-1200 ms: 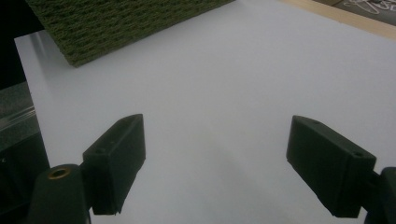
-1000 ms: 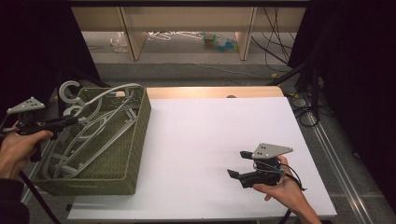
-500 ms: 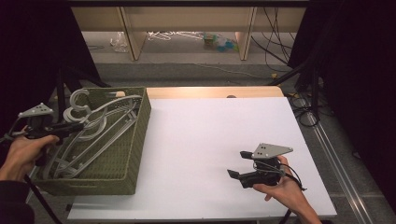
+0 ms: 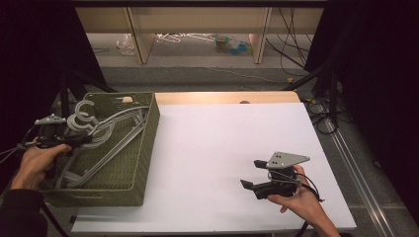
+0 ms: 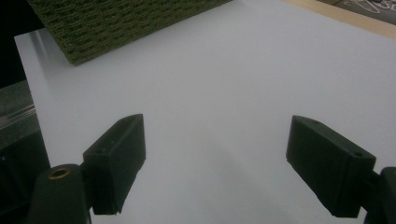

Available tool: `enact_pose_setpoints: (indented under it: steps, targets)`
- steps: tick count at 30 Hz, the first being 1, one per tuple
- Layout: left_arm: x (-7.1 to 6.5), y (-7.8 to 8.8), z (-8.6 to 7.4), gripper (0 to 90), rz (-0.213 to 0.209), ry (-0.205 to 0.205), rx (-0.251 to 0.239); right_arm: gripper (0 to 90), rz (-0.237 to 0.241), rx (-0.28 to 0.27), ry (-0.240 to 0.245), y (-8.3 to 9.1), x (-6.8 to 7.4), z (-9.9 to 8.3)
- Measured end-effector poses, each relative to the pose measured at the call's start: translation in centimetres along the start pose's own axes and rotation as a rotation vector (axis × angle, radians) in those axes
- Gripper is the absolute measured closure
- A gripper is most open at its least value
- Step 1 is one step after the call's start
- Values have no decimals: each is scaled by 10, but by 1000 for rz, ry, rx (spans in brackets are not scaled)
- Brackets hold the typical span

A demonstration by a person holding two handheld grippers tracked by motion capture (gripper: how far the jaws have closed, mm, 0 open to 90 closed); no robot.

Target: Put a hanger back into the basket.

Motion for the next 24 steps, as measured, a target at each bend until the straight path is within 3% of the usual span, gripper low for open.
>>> enact_pose_setpoints:
  steps: [7, 9, 10, 11, 12, 15, 18, 21, 24]
  targets:
    - [11, -3, -6, 744, 95, -8, 22, 208, 0, -1, -1, 0, 0, 0]
    - [14, -3, -6, 727, 111, 16, 10, 208, -1, -3, -4, 0, 0, 0]
    - [20, 2, -9, 714, 127, -16, 22, 208, -2, -4, -5, 0, -1, 0]
    - [20, 2, -9, 701, 127, -16, 22, 208, -2, -4, -5, 0, -1, 0]
    - [19, 3, -5, 690, 146, 37, -16, 208, -1, -3, -5, 0, -1, 0]
    - [21, 7, -3, 643, 166, 43, -28, 208, 4, 1, 3, -1, 0, -1]
    - [17, 16, 2, 616, 158, 83, -75, 208, 4, 1, -2, -1, 0, -1]
    - [12, 26, 6, 562, 162, 78, -112, 208, -2, -3, -8, 0, 0, -1]
    - [0, 36, 8, 517, 127, 95, -153, 208, -4, -4, -7, 0, -1, -1]
Point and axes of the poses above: each handheld gripper's, and its own axes: y roughly backward along the jaws, z roughly out of its top, x roughly to its left, the point moved 9 cm from there along -y, roughly forward along the jaws, and after that the axes turned 14 degrees about z, right-handed, at the moved point
